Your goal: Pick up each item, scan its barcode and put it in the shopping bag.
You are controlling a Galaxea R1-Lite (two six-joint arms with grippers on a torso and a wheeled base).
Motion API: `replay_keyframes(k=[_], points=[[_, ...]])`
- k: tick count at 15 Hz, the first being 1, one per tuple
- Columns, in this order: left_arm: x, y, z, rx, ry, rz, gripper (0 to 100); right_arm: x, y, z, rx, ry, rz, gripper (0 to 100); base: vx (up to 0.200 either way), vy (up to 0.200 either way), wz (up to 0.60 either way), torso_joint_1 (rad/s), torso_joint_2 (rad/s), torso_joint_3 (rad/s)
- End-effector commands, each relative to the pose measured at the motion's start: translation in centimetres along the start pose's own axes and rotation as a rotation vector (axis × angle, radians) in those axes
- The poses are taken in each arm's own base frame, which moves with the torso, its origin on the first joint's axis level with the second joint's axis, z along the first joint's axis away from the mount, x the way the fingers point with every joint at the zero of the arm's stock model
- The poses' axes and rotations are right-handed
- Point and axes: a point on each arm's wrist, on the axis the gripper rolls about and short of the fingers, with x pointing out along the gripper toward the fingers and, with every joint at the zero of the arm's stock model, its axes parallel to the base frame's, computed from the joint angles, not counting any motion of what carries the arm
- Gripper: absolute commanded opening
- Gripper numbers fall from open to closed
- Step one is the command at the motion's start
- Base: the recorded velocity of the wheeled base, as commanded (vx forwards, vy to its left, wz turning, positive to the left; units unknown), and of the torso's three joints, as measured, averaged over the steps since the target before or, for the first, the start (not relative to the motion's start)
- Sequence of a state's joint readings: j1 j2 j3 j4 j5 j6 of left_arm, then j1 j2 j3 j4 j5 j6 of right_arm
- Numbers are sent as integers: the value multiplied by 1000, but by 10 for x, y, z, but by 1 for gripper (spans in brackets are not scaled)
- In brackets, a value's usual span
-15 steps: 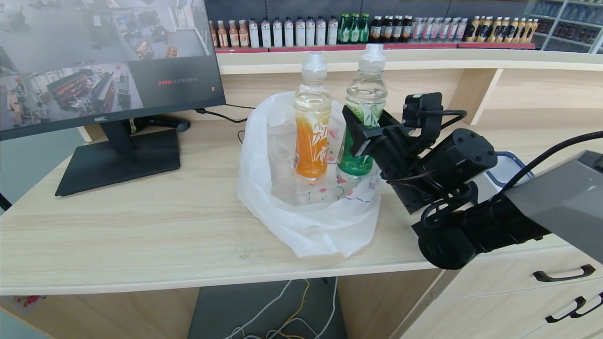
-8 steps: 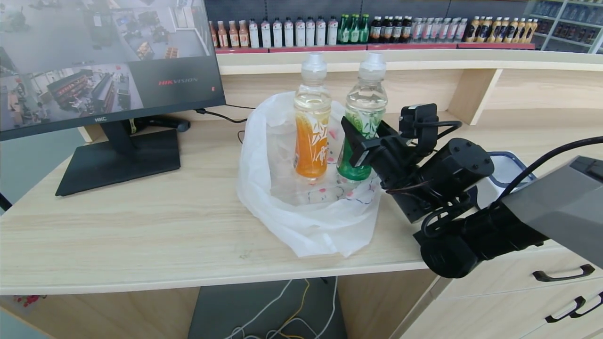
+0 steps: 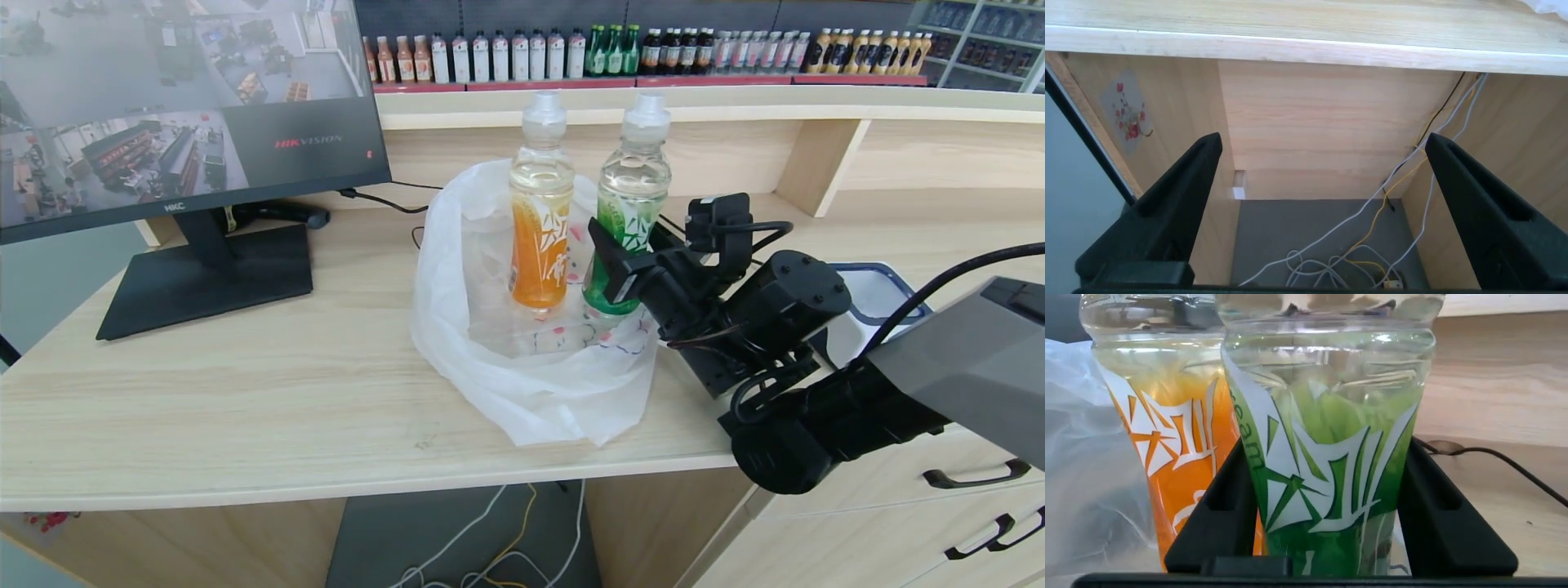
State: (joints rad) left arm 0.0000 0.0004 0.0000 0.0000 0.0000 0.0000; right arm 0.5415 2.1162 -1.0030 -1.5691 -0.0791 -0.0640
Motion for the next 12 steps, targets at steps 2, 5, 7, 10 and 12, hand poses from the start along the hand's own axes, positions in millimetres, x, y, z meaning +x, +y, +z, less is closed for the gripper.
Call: replay_keyframes(k=[2,5,7,10,12], points=[[0,0,0,0,0,-2,100,-2,3,-4,2,14,7,0,0,0,0,0,0,0],[0,0,0,0,0,0,100,-2,3,-8,1,23,8,0,0,0,0,0,0,0],[0,0,0,0,0,0,100,-3,3,-11,0,32,8,0,0,0,0,0,0,0],[0,0,0,0,0,0,100,-2,4,-10,-1,26,8,0,0,0,0,0,0,0],[0,0,0,0,0,0,100,1,4,-7,2,11,7,100,0,0,0,0,0,0]])
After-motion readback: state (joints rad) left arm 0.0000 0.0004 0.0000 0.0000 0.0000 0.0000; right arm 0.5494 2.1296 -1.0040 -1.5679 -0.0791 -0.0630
